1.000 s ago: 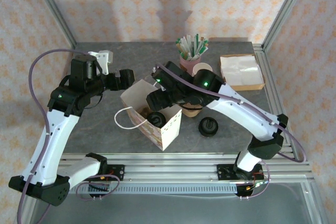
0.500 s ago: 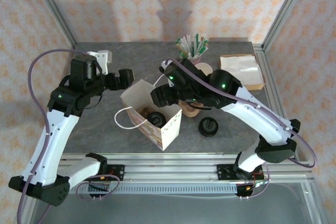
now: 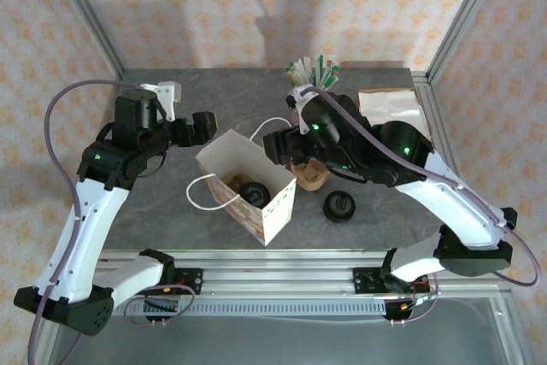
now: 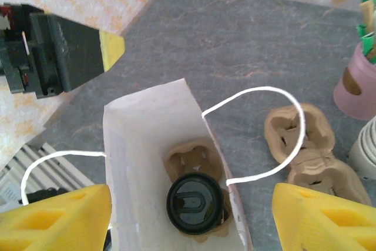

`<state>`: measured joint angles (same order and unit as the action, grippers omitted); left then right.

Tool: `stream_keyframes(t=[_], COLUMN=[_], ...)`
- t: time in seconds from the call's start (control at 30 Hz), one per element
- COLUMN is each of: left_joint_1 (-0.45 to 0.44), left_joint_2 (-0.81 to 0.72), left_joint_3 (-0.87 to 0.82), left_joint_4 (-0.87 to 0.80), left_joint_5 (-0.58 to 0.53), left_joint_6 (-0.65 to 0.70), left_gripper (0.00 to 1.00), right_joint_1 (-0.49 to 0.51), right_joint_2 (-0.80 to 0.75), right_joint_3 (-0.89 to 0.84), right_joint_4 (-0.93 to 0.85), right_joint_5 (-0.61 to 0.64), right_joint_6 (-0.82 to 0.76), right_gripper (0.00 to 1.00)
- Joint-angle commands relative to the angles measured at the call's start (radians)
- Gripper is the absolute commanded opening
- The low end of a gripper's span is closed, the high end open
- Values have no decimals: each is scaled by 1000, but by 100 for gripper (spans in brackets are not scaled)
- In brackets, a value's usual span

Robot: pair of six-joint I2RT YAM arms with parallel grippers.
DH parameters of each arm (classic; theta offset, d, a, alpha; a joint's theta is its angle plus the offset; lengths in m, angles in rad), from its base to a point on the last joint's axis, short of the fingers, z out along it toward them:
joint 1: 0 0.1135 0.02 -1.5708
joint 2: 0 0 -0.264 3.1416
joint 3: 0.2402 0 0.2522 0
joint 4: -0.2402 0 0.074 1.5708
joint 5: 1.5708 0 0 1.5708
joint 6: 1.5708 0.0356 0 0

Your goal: Pack the takeout coffee

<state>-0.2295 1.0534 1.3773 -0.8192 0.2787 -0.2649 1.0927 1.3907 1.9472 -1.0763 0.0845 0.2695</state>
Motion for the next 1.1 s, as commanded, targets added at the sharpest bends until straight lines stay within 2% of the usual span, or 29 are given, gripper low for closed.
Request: stream_keyframes(t=[0.0, 0.27, 0.4, 0.57, 0.67, 0.83, 1.07], left_joint_1=[-10, -10, -5, 30, 97, 226, 270], left_joint_2=[-22, -21, -6, 46, 66, 82, 80], left_joint_3=[-4, 7, 40, 118, 135, 112, 44], left_joint_4=[11, 10, 25, 15, 29, 71, 77], left_joint_5=[-28, -145, -223, -244, -211, -134, -145], left_joint_6=[-10, -20, -44, -72, -109, -173, -171], left_gripper=[100, 100, 100, 100, 100, 100, 100], right_joint_1=[7, 5, -30, -136, -197, -368, -632], right_joint_2=[-53, -131, -127, -128, -131, -125, -109], right_joint_3=[-27, -100, -94, -106, -100, -118, -186], right_joint_4=[36, 66, 39, 30, 30, 33, 73], right_joint_5=[116, 313, 346, 295, 276, 155, -45], right_joint_6=[-5, -27, -35, -34, -50, -62, -75], right_gripper=[72, 73, 73, 73, 73, 73, 73])
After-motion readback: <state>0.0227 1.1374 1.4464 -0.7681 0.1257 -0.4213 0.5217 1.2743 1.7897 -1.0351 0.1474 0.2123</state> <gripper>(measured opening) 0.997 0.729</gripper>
